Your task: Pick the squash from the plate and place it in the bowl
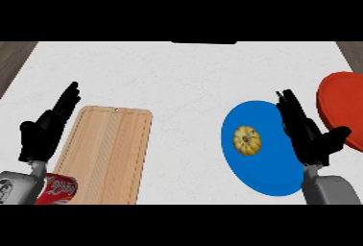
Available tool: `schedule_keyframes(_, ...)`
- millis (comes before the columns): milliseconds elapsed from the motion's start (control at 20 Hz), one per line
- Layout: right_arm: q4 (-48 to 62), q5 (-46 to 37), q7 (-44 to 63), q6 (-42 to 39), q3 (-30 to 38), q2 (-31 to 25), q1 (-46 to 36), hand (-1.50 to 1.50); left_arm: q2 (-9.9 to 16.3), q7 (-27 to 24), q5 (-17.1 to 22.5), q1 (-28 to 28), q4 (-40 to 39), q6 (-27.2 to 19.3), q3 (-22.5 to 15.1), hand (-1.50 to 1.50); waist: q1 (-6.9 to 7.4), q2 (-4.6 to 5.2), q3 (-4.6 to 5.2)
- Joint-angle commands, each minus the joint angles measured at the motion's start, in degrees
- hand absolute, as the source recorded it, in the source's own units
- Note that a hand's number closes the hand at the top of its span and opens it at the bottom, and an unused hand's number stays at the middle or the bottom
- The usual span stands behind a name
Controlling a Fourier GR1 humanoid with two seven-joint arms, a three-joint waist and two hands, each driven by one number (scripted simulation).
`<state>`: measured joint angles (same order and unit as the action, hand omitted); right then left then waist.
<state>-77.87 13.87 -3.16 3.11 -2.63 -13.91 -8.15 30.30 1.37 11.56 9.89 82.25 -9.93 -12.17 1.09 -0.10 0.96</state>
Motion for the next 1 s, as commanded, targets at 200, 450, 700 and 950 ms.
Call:
schedule_keyframes(200, -5.93, -20.57, 12.78, 14.85, -9.55, -2.39, -8.26, -1.50, -6.75, -4.35, 9.45, 0.11, 5.16, 0.52, 6.13, 0.00, 0.57, -0.58, -0.50)
schedule_keyframes(450, -0.33, -40.19, 19.94, 27.59, -8.00, -12.34, -5.93, -1.50, -8.41, -2.74, 13.43, 0.36, 5.55, 2.11, 6.91, 0.00, -1.11, -0.62, -0.38)
schedule_keyframes(700, -2.00, -57.18, 33.30, 26.20, -14.29, -13.28, -16.18, -1.50, -7.78, -5.15, 15.51, -1.68, 5.27, 5.34, 9.14, 0.00, -0.10, -0.10, -0.66)
schedule_keyframes(950, -1.74, -63.62, 49.93, 5.31, -19.43, -15.39, -24.01, -1.50, -8.12, -1.95, 16.35, -3.01, 9.65, 4.51, 8.26, 0.00, 0.58, -0.42, -0.64)
